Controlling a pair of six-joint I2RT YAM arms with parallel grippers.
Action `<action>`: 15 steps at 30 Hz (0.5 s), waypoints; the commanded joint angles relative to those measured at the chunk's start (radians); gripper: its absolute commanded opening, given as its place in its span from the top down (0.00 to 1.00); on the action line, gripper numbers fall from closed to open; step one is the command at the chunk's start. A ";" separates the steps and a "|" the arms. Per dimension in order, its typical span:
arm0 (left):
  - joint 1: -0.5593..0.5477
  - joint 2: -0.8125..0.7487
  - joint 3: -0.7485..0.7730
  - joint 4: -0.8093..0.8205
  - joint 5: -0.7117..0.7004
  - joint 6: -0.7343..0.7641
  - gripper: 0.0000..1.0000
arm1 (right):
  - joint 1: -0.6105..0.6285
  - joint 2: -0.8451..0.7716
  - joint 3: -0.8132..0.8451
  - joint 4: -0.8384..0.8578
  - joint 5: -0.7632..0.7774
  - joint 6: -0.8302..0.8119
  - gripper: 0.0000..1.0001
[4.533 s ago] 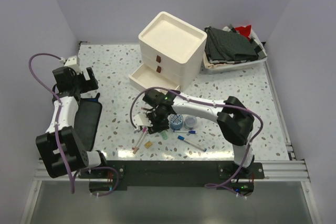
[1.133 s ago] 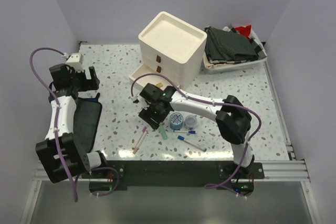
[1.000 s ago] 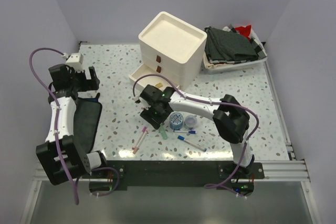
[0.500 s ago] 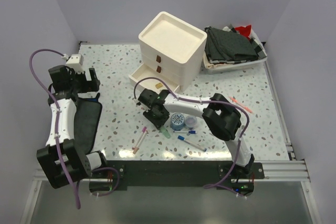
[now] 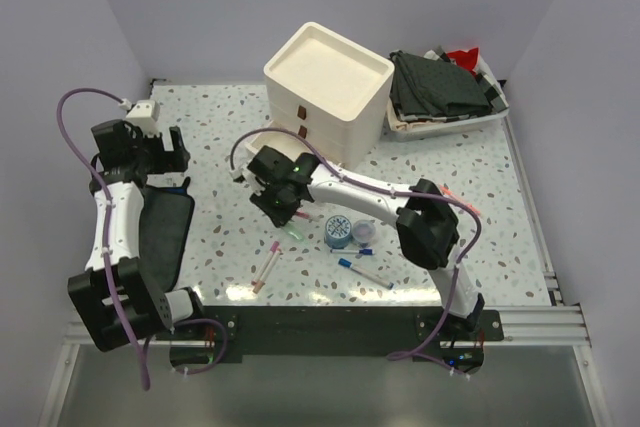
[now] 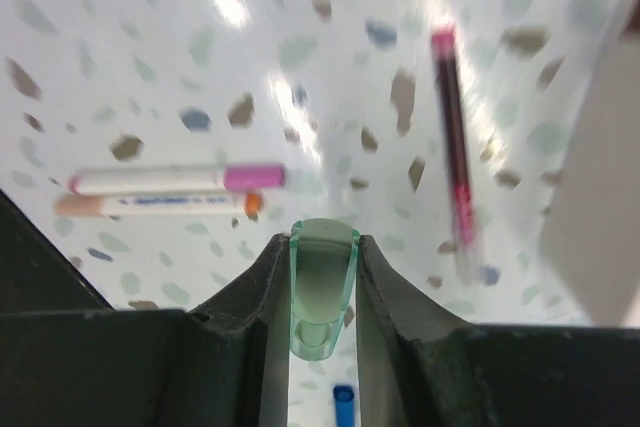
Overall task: Sort the stationery into containers
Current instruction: Pick up the stationery from the center of the board, then place the stationery in the drawer.
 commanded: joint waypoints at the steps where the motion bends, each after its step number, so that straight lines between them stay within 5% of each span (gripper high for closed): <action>1: 0.006 0.020 0.069 -0.028 0.045 0.031 0.03 | 0.001 -0.103 0.141 0.055 0.037 -0.161 1.00; 7: 0.004 0.037 0.059 -0.062 0.228 0.053 0.08 | -0.033 -0.058 0.230 0.134 0.157 -0.287 1.00; 15: -0.046 0.066 0.029 -0.027 0.272 -0.042 0.11 | -0.109 0.028 0.321 0.204 0.295 -0.420 1.00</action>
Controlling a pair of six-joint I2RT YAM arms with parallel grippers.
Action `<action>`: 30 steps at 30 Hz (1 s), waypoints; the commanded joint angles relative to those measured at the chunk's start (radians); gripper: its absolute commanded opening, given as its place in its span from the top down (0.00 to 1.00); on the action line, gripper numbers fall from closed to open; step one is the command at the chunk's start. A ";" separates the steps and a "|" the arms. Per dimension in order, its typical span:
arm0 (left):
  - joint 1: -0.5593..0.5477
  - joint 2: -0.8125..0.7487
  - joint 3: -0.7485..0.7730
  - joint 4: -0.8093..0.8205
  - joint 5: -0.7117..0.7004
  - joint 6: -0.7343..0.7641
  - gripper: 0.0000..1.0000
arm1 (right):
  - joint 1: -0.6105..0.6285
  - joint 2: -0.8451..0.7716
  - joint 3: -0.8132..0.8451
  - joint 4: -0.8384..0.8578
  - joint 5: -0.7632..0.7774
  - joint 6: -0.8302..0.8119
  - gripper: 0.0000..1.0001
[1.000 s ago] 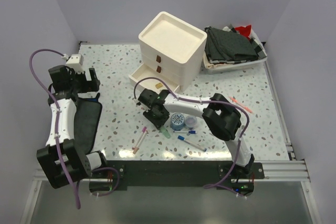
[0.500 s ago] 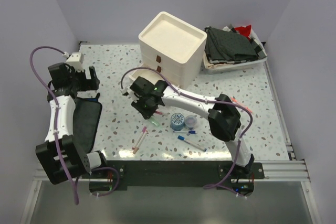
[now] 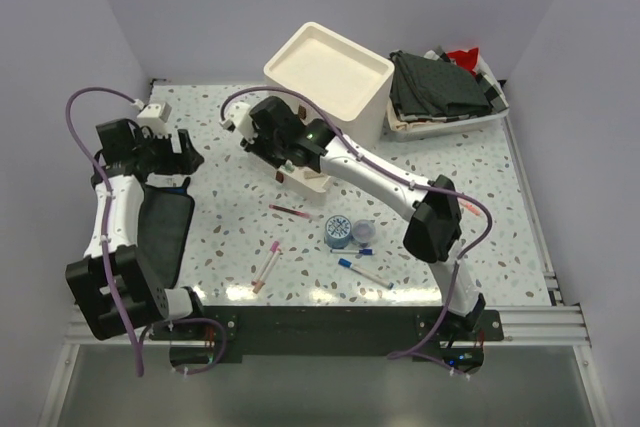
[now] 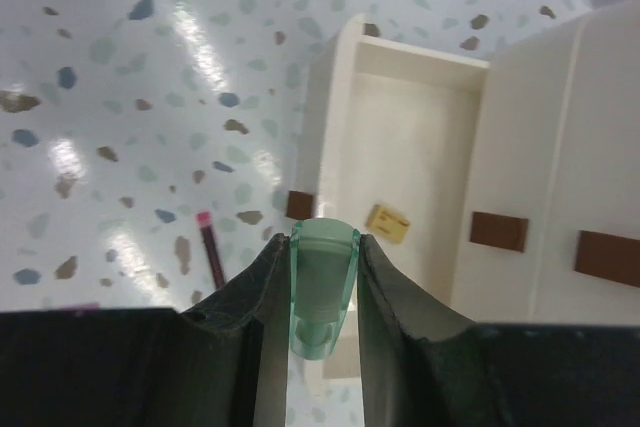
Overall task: Sort the stationery into containers
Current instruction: Place the stationery in the drawer, then close the drawer in the storage box.
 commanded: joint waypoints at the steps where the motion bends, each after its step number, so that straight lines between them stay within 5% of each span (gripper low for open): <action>1: -0.047 0.008 -0.008 0.057 0.074 -0.076 0.11 | -0.045 0.021 0.018 0.084 0.096 -0.112 1.00; 7: -0.110 0.058 -0.069 0.135 0.120 -0.225 0.13 | -0.082 0.067 -0.005 0.092 0.106 -0.112 0.97; 9: -0.124 0.084 -0.093 0.150 0.124 -0.277 0.14 | -0.085 0.069 -0.008 0.095 0.098 -0.111 0.66; 12: -0.139 0.117 -0.130 0.186 0.132 -0.341 0.15 | -0.085 0.049 0.036 0.106 0.096 -0.088 0.38; 16: -0.154 0.167 -0.170 0.285 0.190 -0.433 0.24 | -0.123 0.014 0.159 0.121 0.046 -0.062 0.27; 17: -0.157 0.190 -0.173 0.305 0.206 -0.467 0.26 | -0.137 -0.011 0.172 0.141 0.029 -0.055 0.31; 18: -0.162 0.206 -0.173 0.325 0.227 -0.485 0.27 | -0.151 -0.025 0.175 0.196 0.020 -0.054 0.59; 21: -0.171 0.255 -0.167 0.374 0.252 -0.550 0.23 | -0.203 -0.064 0.138 0.314 0.021 -0.080 1.00; 25: -0.190 0.331 -0.140 0.521 0.313 -0.616 0.53 | -0.278 -0.054 0.122 0.368 0.047 -0.069 1.00; 30: -0.208 0.408 -0.095 0.537 0.338 -0.631 0.71 | -0.335 0.030 0.222 0.293 0.061 -0.012 1.00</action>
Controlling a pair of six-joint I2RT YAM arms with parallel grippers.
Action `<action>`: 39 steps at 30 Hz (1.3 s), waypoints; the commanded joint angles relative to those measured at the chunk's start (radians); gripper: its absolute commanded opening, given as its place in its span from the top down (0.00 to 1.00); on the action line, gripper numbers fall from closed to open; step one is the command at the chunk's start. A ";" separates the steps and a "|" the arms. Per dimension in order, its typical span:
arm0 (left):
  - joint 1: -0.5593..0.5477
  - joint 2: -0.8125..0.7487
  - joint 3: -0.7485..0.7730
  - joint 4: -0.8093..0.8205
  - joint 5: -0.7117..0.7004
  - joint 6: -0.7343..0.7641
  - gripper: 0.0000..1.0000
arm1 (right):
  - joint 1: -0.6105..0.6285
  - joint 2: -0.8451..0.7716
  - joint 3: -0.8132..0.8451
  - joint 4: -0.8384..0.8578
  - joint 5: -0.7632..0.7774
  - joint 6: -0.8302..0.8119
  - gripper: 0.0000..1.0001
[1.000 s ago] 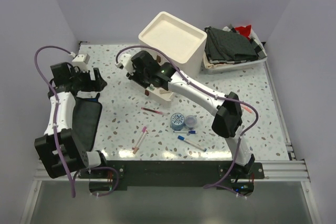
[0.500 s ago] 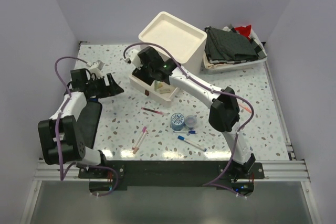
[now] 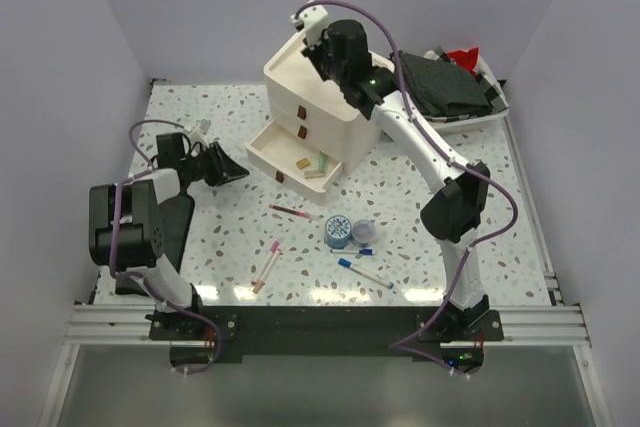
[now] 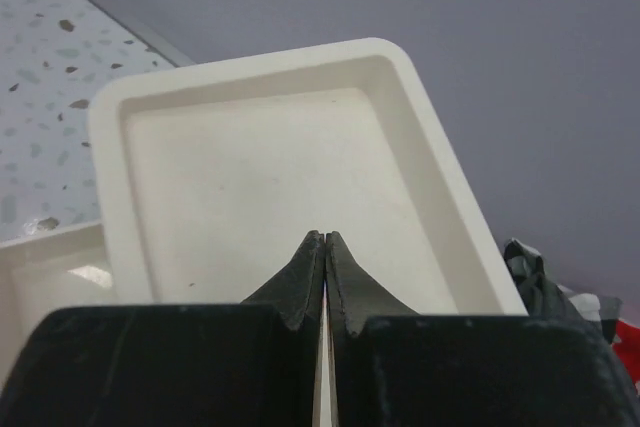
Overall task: Sort the stationery into containers
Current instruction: Close the drawer in the storage box.
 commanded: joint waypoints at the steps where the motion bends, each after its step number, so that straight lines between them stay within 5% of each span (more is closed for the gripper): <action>1: -0.019 0.044 0.055 0.113 0.077 -0.065 0.73 | -0.035 0.045 0.062 0.007 0.023 0.047 1.00; 6: -0.060 0.093 0.040 0.197 0.123 -0.138 1.00 | -0.046 0.052 0.026 -0.013 -0.003 0.041 1.00; 39: -0.175 0.388 0.305 0.388 0.161 -0.287 1.00 | -0.013 0.001 -0.223 -0.194 -0.291 0.115 1.00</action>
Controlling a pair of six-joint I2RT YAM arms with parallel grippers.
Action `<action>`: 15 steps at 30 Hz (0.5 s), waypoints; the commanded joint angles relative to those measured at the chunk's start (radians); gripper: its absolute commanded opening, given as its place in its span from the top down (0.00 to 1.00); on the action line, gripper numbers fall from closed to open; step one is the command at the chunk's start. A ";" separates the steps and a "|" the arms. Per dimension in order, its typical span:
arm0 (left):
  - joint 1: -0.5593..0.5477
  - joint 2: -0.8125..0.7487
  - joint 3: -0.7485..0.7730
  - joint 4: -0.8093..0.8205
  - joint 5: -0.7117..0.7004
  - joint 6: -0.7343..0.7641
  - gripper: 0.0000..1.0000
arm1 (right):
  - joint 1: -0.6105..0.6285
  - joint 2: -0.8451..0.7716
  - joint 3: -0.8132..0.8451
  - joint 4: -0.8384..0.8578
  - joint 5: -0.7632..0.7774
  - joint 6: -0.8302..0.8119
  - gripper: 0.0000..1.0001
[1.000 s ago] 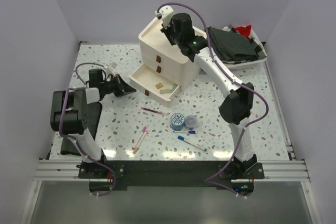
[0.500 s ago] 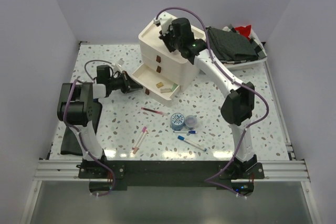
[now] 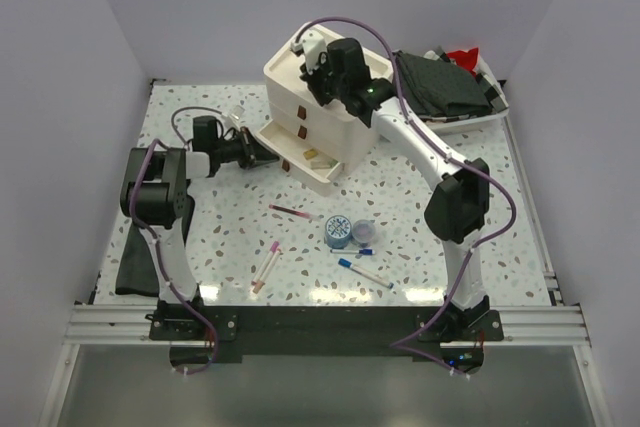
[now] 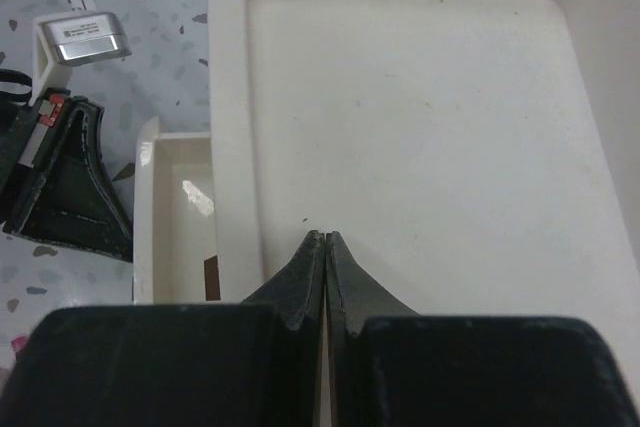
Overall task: Sort the stationery into containers
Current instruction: Close the drawer in the storage box.
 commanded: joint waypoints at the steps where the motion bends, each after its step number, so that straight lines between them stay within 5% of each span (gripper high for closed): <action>1: -0.008 0.032 0.068 0.083 0.021 -0.034 1.00 | 0.033 0.013 -0.061 -0.170 -0.055 0.029 1.00; 15: -0.027 0.124 0.169 0.144 0.023 -0.063 1.00 | 0.085 0.010 -0.087 -0.184 -0.078 0.026 1.00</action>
